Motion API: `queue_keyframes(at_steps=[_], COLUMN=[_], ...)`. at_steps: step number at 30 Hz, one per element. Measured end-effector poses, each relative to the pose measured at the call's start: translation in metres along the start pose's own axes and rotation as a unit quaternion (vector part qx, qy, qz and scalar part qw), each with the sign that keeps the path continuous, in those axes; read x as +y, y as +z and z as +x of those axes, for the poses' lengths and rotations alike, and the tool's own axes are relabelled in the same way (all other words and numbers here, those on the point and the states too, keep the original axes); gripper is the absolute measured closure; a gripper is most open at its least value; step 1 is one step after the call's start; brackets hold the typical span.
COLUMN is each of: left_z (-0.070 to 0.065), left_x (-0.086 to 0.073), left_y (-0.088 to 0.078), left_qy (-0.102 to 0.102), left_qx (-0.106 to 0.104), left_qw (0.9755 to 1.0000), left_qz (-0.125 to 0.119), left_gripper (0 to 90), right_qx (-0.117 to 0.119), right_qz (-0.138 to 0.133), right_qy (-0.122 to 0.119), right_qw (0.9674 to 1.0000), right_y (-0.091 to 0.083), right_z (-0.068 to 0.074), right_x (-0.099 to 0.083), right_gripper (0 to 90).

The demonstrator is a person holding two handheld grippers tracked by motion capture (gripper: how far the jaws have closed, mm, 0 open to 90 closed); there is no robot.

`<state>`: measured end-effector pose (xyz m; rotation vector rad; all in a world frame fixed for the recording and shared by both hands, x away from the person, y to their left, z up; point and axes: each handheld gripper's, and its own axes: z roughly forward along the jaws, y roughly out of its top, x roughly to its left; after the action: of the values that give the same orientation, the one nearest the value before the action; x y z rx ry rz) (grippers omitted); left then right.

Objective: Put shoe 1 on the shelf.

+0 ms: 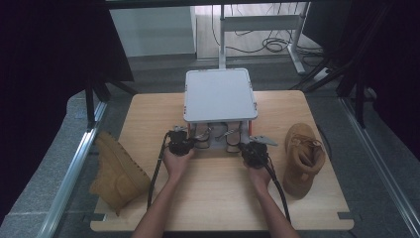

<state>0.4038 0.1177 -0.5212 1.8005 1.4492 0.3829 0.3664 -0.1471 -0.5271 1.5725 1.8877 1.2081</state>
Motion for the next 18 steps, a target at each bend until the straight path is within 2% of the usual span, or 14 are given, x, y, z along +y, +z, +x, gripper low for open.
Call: queue_keyframes(at_steps=[9,18], left_z=[-0.006,-0.006], left_x=[0.002,0.004], left_y=[0.003,0.003], left_qy=[0.003,0.000], left_qx=[-0.007,-0.013], left_qw=[0.9999,0.9999], left_qz=[0.007,0.011], left_gripper=[89.1,89.5], right_qx=[0.004,0.010], right_qz=[0.007,0.012], right_qy=[-0.004,0.005], right_qw=[1.0000,0.9999], right_y=[0.016,0.030], right_z=[0.014,0.019], right_x=[0.006,0.012], right_gripper=[89.3,89.4])
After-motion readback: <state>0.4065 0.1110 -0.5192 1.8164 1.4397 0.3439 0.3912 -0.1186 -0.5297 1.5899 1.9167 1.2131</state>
